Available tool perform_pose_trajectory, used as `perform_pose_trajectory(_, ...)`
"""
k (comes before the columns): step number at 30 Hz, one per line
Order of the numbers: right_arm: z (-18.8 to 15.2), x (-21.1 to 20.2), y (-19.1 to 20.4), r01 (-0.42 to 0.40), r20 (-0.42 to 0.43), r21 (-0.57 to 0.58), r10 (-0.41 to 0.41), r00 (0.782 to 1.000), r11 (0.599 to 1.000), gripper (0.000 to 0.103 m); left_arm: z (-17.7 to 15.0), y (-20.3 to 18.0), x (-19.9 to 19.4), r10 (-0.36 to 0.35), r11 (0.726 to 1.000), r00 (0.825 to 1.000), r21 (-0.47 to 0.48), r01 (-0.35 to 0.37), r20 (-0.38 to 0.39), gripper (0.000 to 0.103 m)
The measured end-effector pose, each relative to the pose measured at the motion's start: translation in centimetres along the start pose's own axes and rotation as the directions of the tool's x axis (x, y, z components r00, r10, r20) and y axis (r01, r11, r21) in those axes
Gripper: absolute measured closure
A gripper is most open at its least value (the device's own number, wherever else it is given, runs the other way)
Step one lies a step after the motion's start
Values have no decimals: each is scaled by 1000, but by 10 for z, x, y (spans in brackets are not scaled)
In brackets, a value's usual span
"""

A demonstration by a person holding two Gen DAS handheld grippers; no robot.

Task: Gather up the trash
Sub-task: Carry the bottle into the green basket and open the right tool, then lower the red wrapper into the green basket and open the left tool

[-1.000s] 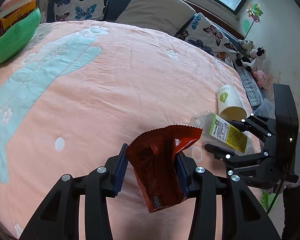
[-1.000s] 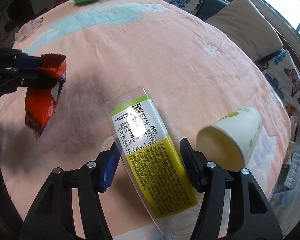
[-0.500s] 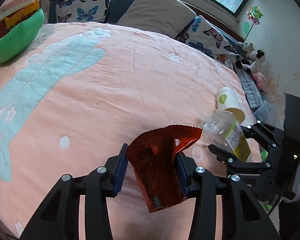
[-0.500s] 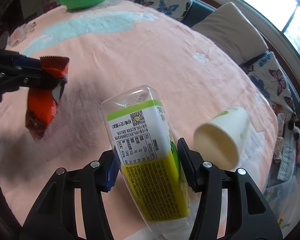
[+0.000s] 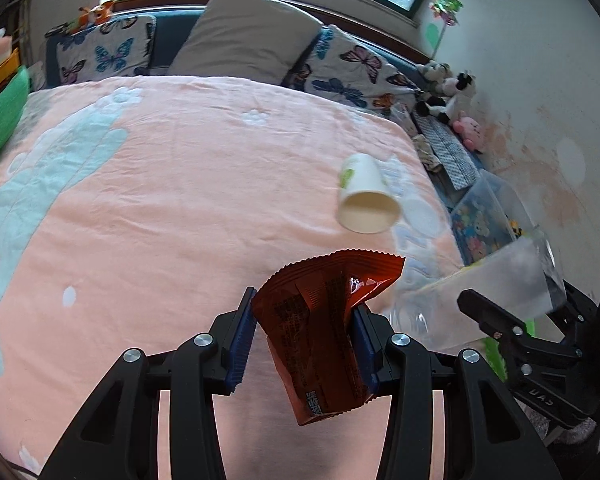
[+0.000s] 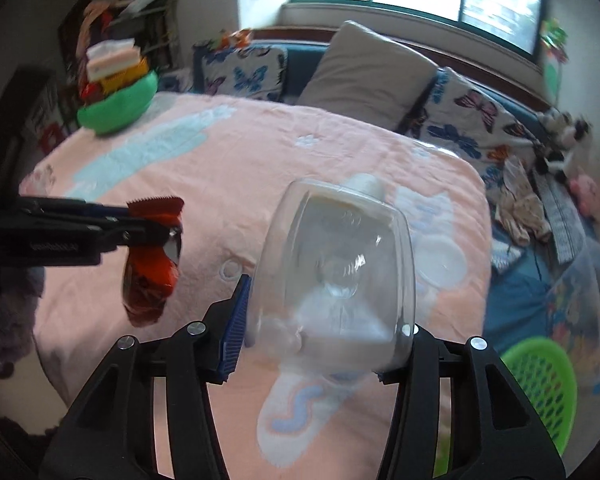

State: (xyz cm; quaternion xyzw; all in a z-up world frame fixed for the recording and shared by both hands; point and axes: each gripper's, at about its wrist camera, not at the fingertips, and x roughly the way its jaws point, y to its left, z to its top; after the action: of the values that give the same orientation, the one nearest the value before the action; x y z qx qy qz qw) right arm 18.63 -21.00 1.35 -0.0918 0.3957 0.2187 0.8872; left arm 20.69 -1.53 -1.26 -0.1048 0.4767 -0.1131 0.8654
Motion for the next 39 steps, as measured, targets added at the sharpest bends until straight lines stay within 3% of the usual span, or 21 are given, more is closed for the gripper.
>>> perform_pose_trajectory(10,-38,-72,-54,159,56,158,-169,984,975,57,-3,-86,10,-96,986,995,133,99,-31,60)
perform_pose_trajectory(14,-56,-94,-81,268,42,216,-283,958,939,57,-6,-118,16,-123,975,991,177,131,-52,60)
perform_pose_trajectory(19,-82,-95,-114,380,-50,272,-381,923,884,56,-9,-158,26,-163,958,984,224,177,-77,60)
perform_pose_trajectory(27,-129,-78,-152,474,-178,340,-439,880,812,56,-12,-210,49,-214,929,967,277,245,-138,60)
perform_pose_trajectory(31,-151,-74,-168,494,-222,376,-441,870,784,55,-15,-232,59,-234,913,959,302,273,-157,60)
perform_pose_trajectory(36,-166,-84,-178,504,-215,415,-457,863,757,39,-17,-256,70,-263,897,947,315,311,-185,60)
perform_pose_trajectory(39,-168,-93,-178,506,-203,424,-465,862,751,36,-20,-265,76,-273,889,942,323,325,-197,60)
